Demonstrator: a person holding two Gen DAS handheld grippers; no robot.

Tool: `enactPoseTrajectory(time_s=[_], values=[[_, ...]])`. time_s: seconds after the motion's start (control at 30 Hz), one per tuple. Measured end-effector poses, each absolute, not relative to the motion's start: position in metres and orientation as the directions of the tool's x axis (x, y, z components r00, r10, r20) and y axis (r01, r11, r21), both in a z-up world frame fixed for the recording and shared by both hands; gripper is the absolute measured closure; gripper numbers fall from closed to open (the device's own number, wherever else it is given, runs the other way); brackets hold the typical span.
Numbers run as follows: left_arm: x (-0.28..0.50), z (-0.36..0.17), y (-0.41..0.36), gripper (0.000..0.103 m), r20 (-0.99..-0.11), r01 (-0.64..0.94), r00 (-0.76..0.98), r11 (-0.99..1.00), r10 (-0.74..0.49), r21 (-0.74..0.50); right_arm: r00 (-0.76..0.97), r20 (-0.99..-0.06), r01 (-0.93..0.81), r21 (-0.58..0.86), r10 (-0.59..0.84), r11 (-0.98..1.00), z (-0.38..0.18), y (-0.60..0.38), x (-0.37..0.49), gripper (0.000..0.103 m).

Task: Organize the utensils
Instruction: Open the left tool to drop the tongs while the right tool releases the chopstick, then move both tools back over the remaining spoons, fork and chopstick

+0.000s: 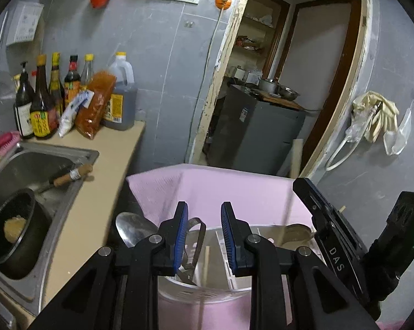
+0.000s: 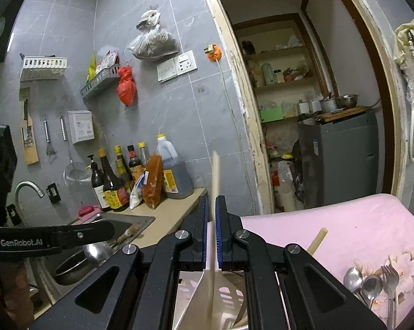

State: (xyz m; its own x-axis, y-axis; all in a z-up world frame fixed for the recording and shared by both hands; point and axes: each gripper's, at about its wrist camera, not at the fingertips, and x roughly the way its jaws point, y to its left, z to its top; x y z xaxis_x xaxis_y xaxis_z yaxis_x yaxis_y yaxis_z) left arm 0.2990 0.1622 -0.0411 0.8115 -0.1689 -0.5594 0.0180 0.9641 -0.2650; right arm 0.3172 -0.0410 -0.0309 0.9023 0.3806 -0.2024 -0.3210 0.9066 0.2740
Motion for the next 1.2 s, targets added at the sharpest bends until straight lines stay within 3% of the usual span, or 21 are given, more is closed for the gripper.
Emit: enactPoseTrajectory(time_s=[0.13, 0.3, 0.37, 0.4, 0.7, 0.77, 0.9, 0.97, 1.2], values=[[0.297, -0.040, 0.163, 0.078, -0.558, 0.012, 0.809, 0.955, -0.183, -0.296, 0.895, -0.212, -0.325, 0.293, 0.393, 0.899, -0.028, -0.047, 0.315, 0.082], [0.291, -0.035, 0.159, 0.069, -0.540, 0.001, 0.824, 0.954, -0.172, -0.301, 0.897, -0.198, -0.328, 0.299, 0.394, 0.896, -0.015, -0.059, 0.306, 0.074], [0.288, -0.031, 0.157, 0.066, -0.528, -0.003, 0.833, 0.953, -0.165, -0.303, 0.900, -0.195, -0.324, 0.298, 0.389, 0.898, -0.008, -0.066, 0.301, 0.059], [0.285, -0.029, 0.155, 0.066, -0.521, -0.006, 0.838, 0.952, -0.161, -0.305, 0.901, -0.194, -0.322, 0.297, 0.387, 0.899, -0.005, -0.070, 0.298, 0.057], [0.263, -0.007, 0.128, 0.041, -0.436, -0.004, 0.891, 0.957, -0.128, -0.291, 0.925, -0.207, -0.255, 0.281, 0.318, 0.925, 0.019, -0.120, 0.274, 0.025], [0.260, -0.003, 0.120, 0.027, -0.423, -0.003, 0.898, 0.960, -0.120, -0.278, 0.929, -0.214, -0.238, 0.274, 0.301, 0.932, 0.022, -0.132, 0.268, 0.015], [0.251, 0.004, 0.094, 0.019, -0.389, 0.022, 0.914, 0.972, -0.115, -0.236, 0.940, -0.219, -0.208, 0.237, 0.261, 0.949, 0.028, -0.155, 0.256, 0.008], [0.248, 0.006, 0.082, 0.010, -0.378, 0.025, 0.920, 0.978, -0.104, -0.209, 0.946, -0.221, -0.191, 0.220, 0.239, 0.957, 0.030, -0.167, 0.250, 0.002], [0.237, 0.008, 0.039, 0.004, -0.333, 0.058, 0.936, 0.985, -0.111, -0.164, 0.958, -0.226, -0.138, 0.173, 0.176, 0.975, 0.035, -0.209, 0.234, 0.002]])
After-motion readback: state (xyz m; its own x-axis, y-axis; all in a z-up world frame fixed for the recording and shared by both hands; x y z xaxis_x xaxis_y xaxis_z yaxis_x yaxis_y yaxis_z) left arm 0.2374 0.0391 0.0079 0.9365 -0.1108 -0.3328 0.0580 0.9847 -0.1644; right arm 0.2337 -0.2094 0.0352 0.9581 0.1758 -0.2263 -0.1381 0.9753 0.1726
